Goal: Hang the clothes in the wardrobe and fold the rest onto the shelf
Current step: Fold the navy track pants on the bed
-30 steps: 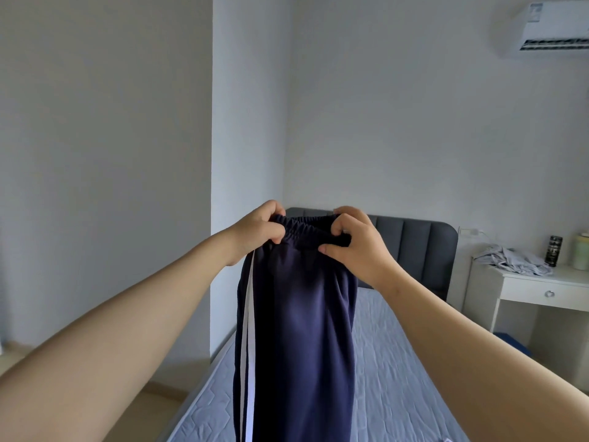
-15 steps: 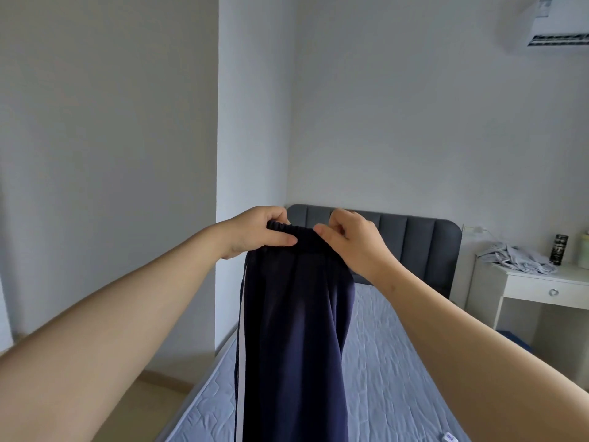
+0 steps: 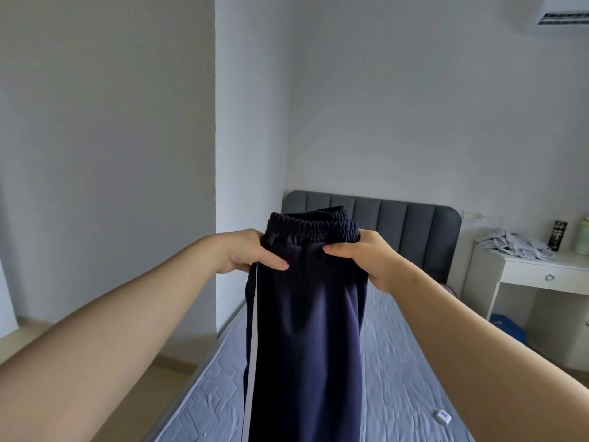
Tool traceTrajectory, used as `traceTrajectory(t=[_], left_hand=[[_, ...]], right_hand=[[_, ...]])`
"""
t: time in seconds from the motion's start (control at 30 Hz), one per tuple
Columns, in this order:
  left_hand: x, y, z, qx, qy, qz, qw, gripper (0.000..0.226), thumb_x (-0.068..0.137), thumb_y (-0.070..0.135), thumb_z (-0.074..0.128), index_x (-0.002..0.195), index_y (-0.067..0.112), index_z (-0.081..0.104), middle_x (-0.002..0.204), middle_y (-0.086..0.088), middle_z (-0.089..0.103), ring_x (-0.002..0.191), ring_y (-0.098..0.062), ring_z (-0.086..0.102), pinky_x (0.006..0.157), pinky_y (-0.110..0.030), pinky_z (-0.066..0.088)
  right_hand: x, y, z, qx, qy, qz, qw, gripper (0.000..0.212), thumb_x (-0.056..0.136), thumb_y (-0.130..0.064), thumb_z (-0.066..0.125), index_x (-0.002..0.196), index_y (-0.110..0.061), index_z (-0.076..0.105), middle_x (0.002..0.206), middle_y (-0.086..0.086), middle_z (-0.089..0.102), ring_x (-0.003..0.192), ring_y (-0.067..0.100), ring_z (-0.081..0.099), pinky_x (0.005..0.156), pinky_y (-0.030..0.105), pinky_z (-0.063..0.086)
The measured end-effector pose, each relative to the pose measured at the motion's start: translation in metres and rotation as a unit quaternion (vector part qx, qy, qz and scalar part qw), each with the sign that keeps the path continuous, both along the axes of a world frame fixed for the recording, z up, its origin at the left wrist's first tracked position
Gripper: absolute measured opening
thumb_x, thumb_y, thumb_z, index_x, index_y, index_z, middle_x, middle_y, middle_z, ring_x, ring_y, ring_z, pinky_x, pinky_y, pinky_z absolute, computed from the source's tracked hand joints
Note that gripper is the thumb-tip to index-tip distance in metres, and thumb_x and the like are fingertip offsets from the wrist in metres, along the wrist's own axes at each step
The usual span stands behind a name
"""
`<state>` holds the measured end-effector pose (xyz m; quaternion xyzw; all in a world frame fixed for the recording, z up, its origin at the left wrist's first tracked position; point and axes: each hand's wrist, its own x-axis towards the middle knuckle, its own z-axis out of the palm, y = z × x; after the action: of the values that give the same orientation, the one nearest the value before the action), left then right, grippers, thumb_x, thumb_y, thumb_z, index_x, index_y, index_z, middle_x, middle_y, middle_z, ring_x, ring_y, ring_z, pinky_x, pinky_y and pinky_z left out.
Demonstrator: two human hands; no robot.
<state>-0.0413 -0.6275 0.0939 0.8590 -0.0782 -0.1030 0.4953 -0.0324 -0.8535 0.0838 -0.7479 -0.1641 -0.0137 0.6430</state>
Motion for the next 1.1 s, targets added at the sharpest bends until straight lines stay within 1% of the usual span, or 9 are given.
traceTrajectory(t=[0.13, 0.2, 0.27, 0.33, 0.47, 0.63, 0.73, 0.97, 1.1], left_hand=[[0.010, -0.002, -0.009, 0.135, -0.057, 0.090, 0.985, 0.032, 0.081, 0.017, 0.070, 0.112, 0.018, 0.063, 0.106, 0.002, 0.062, 0.094, -0.014, 0.054, 0.074, -0.020, 0.041], [0.014, -0.009, -0.017, 0.096, -0.049, 0.119, 0.987, 0.026, 0.087, 0.020, 0.062, 0.113, 0.022, 0.056, 0.097, 0.003, 0.057, 0.071, -0.012, 0.057, 0.050, -0.018, 0.041], [0.020, -0.017, -0.027, -0.027, 0.023, 0.128, 0.991, 0.021, 0.094, 0.021, 0.053, 0.114, 0.025, 0.047, 0.104, 0.002, 0.053, 0.056, -0.013, 0.064, 0.041, -0.017, 0.045], [0.027, -0.023, -0.038, -0.149, 0.087, 0.126, 0.977, 0.024, 0.097, 0.021, 0.048, 0.120, 0.024, 0.040, 0.117, -0.003, 0.045, 0.063, -0.025, 0.069, 0.045, -0.027, 0.055], [0.063, -0.040, -0.061, -0.223, 0.080, 0.173, 0.956, 0.033, 0.098, 0.022, 0.045, 0.129, 0.022, 0.034, 0.130, -0.006, 0.042, 0.092, -0.035, 0.065, 0.068, -0.041, 0.053], [0.118, -0.057, -0.026, -0.259, -0.080, 0.169, 0.948, 0.014, 0.097, 0.019, 0.045, 0.107, 0.021, 0.036, 0.112, -0.001, 0.052, 0.080, -0.021, 0.060, 0.055, -0.024, 0.039], [0.135, -0.061, 0.017, -0.292, -0.175, 0.125, 0.932, 0.014, 0.096, 0.009, 0.046, 0.103, 0.017, 0.037, 0.110, -0.002, 0.050, 0.099, -0.027, 0.058, 0.043, -0.010, 0.043], [0.121, -0.066, 0.078, -0.315, -0.271, 0.059, 0.908, 0.014, 0.096, 0.007, 0.046, 0.096, 0.020, 0.040, 0.115, 0.000, 0.049, 0.114, -0.028, 0.056, 0.053, -0.006, 0.047], [0.093, -0.070, 0.080, -0.304, -0.264, 0.056, 0.914, 0.013, 0.097, 0.012, 0.046, 0.103, 0.022, 0.040, 0.117, 0.004, 0.051, 0.103, -0.022, 0.061, 0.060, -0.011, 0.048]], right_hand=[[0.007, -0.005, -0.006, -0.153, -0.014, -0.063, 0.986, 0.008, 0.077, -0.018, 0.076, 0.083, -0.020, 0.071, 0.081, -0.007, 0.071, 0.079, 0.012, 0.066, 0.064, 0.017, 0.053], [0.012, -0.006, -0.007, -0.271, -0.039, -0.127, 0.953, 0.014, 0.080, -0.031, 0.072, 0.089, -0.021, 0.069, 0.085, -0.003, 0.066, 0.081, 0.016, 0.062, 0.072, 0.027, 0.053], [0.020, -0.007, -0.013, -0.295, -0.027, -0.158, 0.942, 0.015, 0.084, -0.037, 0.066, 0.085, -0.022, 0.062, 0.076, -0.003, 0.059, 0.063, 0.014, 0.057, 0.052, 0.021, 0.048], [0.026, -0.004, -0.021, -0.210, 0.065, -0.146, 0.964, 0.014, 0.088, -0.033, 0.062, 0.088, -0.020, 0.056, 0.083, 0.001, 0.057, 0.053, 0.019, 0.060, 0.041, 0.021, 0.047], [0.056, 0.006, -0.048, -0.002, 0.195, -0.134, 0.972, 0.010, 0.096, -0.032, 0.049, 0.103, -0.025, 0.048, 0.107, 0.000, 0.047, 0.076, 0.035, 0.066, 0.061, 0.038, 0.054], [0.109, 0.011, -0.036, 0.116, 0.035, -0.197, 0.973, 0.013, 0.095, -0.021, 0.050, 0.083, -0.019, 0.053, 0.095, 0.008, 0.053, 0.087, 0.019, 0.047, 0.075, 0.033, 0.040], [0.121, 0.005, 0.000, 0.149, -0.039, -0.213, 0.965, 0.016, 0.093, -0.024, 0.052, 0.078, -0.021, 0.053, 0.086, 0.007, 0.051, 0.080, 0.017, 0.042, 0.071, 0.035, 0.038], [0.104, -0.006, 0.060, 0.182, -0.150, -0.183, 0.954, 0.010, 0.094, -0.021, 0.051, 0.089, -0.027, 0.057, 0.097, -0.001, 0.060, 0.094, 0.013, 0.053, 0.090, 0.034, 0.047], [0.076, -0.013, 0.064, 0.172, -0.170, -0.182, 0.953, 0.012, 0.092, -0.019, 0.053, 0.083, -0.025, 0.057, 0.092, 0.000, 0.057, 0.088, 0.012, 0.051, 0.086, 0.032, 0.046]])
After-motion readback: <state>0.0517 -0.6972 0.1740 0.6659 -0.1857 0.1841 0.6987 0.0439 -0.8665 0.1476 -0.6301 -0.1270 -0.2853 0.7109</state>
